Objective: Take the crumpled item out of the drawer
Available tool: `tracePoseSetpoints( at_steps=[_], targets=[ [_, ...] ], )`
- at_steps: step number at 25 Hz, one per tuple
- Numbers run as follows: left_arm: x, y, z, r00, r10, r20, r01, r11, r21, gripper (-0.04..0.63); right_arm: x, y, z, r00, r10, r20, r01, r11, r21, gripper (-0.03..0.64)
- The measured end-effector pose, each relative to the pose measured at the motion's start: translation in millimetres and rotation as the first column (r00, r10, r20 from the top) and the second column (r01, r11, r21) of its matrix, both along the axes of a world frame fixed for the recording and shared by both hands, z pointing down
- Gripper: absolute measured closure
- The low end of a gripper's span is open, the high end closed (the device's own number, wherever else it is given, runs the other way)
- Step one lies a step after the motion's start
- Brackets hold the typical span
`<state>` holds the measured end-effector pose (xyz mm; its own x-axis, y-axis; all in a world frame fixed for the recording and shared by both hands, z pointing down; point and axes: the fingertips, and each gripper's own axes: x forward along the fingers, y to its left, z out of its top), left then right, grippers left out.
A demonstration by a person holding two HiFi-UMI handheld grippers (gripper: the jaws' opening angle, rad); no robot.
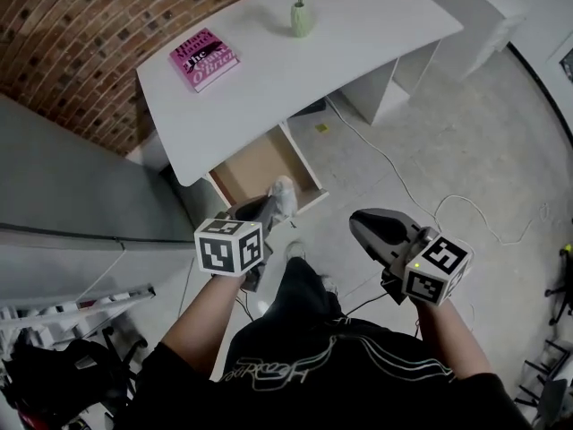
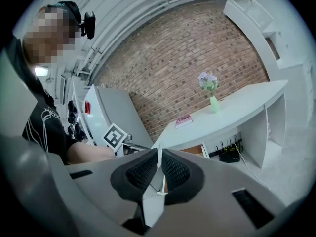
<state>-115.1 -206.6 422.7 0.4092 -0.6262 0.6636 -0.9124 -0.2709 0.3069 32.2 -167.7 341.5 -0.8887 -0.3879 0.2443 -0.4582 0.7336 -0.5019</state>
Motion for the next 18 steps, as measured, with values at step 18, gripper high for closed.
tracePoseSetpoints(
  at_steps=[18],
  targets=[
    [67,82,-223,0.98,0.085,-0.18,-0.023,0.948,0.318,0.571,25,37,-147,0.995,-0.08,0.051,0.063,0.959,0.278,0.56]
  ],
)
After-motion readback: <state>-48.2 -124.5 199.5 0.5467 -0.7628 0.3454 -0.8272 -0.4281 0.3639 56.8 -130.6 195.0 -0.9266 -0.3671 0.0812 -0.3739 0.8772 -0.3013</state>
